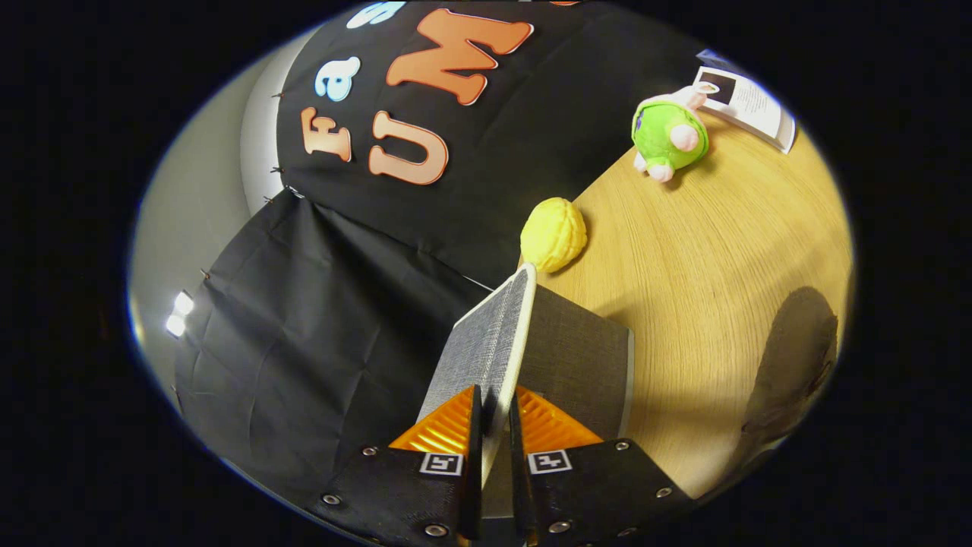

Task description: Open the storage box then place both shoes into the box .Put the left shoe in first, then the right shoe, with the right side of both shoes facing outward in a uniform manner.

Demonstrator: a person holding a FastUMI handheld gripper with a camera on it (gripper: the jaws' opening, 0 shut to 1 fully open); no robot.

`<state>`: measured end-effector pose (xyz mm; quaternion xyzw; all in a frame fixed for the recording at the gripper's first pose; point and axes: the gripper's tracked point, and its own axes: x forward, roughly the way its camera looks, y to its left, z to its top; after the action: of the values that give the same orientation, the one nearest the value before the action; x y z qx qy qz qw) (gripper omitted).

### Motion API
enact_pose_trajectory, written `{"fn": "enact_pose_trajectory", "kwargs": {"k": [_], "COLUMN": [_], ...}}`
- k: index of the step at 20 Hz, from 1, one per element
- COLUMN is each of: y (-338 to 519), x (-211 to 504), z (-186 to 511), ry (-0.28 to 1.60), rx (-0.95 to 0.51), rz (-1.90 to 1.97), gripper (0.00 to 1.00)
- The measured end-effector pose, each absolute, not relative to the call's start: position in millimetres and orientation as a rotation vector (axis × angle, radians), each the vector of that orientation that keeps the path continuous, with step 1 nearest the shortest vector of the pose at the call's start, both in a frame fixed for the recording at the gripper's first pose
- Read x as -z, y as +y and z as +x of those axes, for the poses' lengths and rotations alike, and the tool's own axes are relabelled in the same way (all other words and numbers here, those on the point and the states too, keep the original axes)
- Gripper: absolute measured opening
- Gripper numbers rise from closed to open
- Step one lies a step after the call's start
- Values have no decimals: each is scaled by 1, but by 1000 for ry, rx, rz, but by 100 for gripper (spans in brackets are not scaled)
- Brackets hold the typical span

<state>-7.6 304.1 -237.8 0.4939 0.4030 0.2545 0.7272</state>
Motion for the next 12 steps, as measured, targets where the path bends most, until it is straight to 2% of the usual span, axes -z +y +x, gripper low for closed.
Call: {"fn": "enact_pose_trajectory", "kwargs": {"k": [2, 3, 12], "y": [302, 303, 328], "x": [224, 218, 137], "z": [-4, -2, 12], "ry": [863, 863, 768], "rx": [-558, -560, -638], "rz": [1113, 1118, 984], "gripper": [8, 7, 7]}}
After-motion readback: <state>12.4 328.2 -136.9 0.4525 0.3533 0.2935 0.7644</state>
